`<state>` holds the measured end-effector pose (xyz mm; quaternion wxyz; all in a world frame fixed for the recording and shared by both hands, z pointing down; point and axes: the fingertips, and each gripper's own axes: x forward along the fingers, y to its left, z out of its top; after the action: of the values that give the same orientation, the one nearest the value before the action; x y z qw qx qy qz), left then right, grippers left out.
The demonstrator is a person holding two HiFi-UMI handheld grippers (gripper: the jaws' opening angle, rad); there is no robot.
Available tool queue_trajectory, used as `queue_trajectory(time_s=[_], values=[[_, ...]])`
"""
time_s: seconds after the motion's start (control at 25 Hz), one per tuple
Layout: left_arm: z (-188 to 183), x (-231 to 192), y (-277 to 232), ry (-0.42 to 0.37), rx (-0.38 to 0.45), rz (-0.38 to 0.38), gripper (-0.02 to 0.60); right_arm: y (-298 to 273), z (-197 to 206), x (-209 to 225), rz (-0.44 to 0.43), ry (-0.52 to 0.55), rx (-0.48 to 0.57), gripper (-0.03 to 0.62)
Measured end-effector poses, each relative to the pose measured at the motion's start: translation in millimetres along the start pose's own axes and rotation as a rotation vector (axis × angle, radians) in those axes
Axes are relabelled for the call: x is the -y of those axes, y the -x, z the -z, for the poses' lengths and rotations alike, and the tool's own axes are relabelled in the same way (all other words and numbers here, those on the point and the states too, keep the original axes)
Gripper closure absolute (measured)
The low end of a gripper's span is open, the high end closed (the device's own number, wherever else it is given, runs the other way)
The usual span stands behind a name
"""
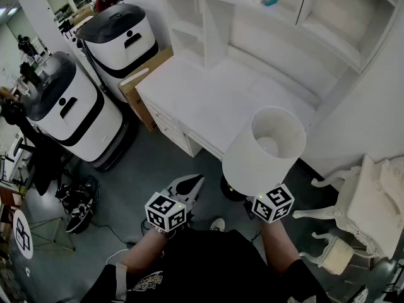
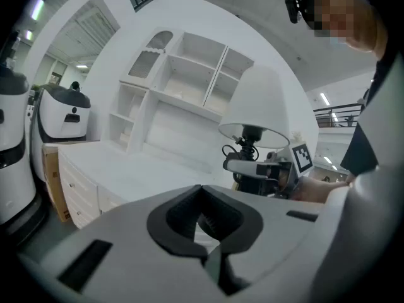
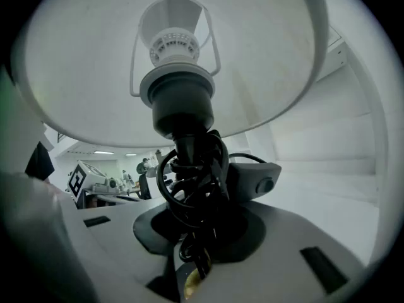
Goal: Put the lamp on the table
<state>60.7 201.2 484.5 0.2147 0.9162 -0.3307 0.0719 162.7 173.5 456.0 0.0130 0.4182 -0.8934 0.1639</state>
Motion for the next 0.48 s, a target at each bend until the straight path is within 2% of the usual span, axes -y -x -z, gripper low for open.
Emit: queue_trajectory(time_s=[0.48], values=[[-3.8, -3.1, -2.1, 0.004, 0.003, -0.005, 0.575, -2.7, -2.6, 3.9, 0.002, -0.008, 0.006, 0.49]])
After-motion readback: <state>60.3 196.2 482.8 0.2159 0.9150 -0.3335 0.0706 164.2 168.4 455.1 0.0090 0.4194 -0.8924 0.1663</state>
